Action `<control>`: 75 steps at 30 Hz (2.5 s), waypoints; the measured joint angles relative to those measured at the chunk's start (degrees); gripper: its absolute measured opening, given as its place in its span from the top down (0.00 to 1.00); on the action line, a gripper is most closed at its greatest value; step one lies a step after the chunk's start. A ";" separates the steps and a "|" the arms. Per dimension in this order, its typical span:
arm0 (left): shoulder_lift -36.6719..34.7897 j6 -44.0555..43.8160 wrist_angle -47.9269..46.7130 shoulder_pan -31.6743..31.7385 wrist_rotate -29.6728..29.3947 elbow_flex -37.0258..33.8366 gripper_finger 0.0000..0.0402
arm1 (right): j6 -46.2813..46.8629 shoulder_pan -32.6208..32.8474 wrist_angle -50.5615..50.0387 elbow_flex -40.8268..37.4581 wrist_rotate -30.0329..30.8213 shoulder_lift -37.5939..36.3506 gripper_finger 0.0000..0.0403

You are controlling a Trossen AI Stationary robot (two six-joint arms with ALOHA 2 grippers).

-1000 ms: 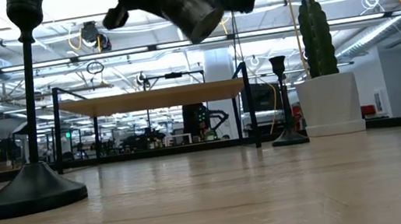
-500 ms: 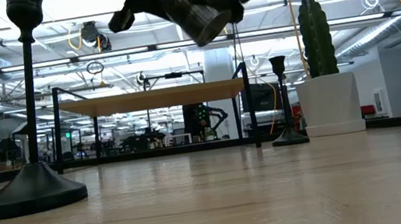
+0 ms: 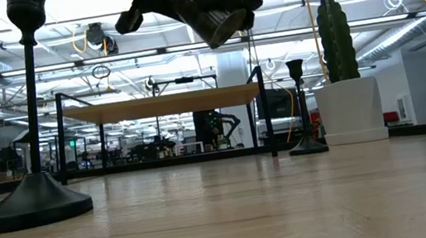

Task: Pick & Place candle stick holders
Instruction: Put the top silver scented candle on the shelf

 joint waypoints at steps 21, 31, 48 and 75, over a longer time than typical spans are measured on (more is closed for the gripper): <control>0.00 0.04 0.26 -0.01 -0.29 0.00 1.00 | 1.81 0.00 1.94 -0.09 0.78 -0.56 0.03; 0.00 -0.01 0.77 0.02 -0.09 0.00 1.00 | 1.77 0.57 1.86 -0.09 2.96 -0.61 0.12; -0.17 -0.21 2.05 1.08 -0.03 0.04 0.81 | 2.51 0.59 -0.41 -0.16 3.38 -0.42 0.12; -13.28 2.39 -22.30 1.56 -16.88 0.06 0.68 | -0.89 -7.16 34.02 -0.15 24.24 3.54 0.12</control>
